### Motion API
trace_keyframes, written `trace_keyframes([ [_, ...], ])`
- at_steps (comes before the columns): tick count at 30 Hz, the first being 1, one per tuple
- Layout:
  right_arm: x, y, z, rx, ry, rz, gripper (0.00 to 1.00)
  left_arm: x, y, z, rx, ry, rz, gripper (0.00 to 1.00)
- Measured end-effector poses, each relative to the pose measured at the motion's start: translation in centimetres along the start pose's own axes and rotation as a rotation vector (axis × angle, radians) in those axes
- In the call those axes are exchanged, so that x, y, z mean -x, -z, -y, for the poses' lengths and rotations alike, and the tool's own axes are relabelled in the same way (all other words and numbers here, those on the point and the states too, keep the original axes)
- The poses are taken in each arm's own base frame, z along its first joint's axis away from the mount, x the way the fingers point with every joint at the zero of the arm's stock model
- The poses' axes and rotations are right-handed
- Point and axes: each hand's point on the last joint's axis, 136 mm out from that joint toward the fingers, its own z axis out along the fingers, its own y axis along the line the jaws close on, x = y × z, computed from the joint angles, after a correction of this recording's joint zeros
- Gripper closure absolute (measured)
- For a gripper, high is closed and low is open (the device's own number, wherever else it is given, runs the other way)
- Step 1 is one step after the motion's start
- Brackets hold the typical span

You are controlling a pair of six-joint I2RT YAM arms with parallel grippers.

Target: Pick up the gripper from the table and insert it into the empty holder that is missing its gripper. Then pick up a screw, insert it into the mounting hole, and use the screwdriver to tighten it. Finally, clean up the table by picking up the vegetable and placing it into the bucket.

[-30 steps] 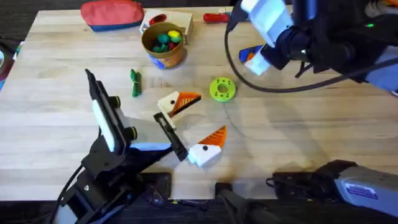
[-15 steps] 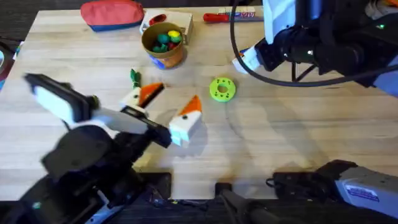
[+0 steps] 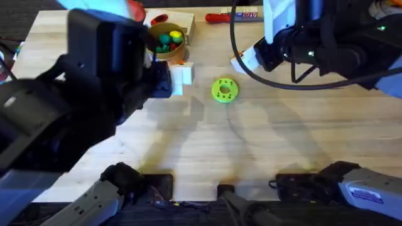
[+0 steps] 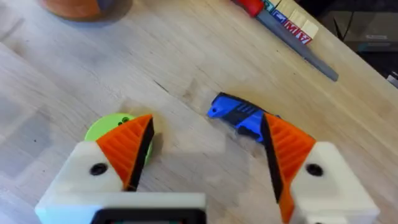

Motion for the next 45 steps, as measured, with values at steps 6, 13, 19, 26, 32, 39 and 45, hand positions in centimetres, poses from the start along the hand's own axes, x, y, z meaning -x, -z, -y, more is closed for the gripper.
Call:
trace_keyframes([
  [6,0.0,0.0,0.0,0.0,0.0,-0.001,0.01,-1.6,-2.2,-3.1,0.12,0.056,-0.119,0.005],
  [13,0.0,0.0,0.0,0.0,0.0,-0.001,0.01,-3.3,-5.2,-12.7,0.345,0.306,-0.254,0.013],
  [19,-0.1,0.0,0.0,0.0,0.0,-0.002,0.01,-3.0,-8.5,-14.6,0.342,0.252,-0.269,0.013],
  [26,-0.8,-1.1,-0.3,0.01,0.003,-0.037,0.01,-5.2,-13.0,-13.9,0.23,0.095,-0.387,0.012],
  [32,-1.0,-1.3,-0.4,0.011,0.005,-0.043,0.01,-6.8,-15.0,-13.8,0.19,0.004,-0.446,0.037],
  [39,-1.0,-1.3,-0.3,0.011,0.031,-0.042,0.01,-7.8,-16.1,-13.8,0.164,-0.021,-0.478,0.138],
  [45,-1.0,-1.3,-0.3,0.011,0.035,-0.042,0.01,-7.6,-16.8,-13.4,0.115,0.004,-0.478,0.458],
])
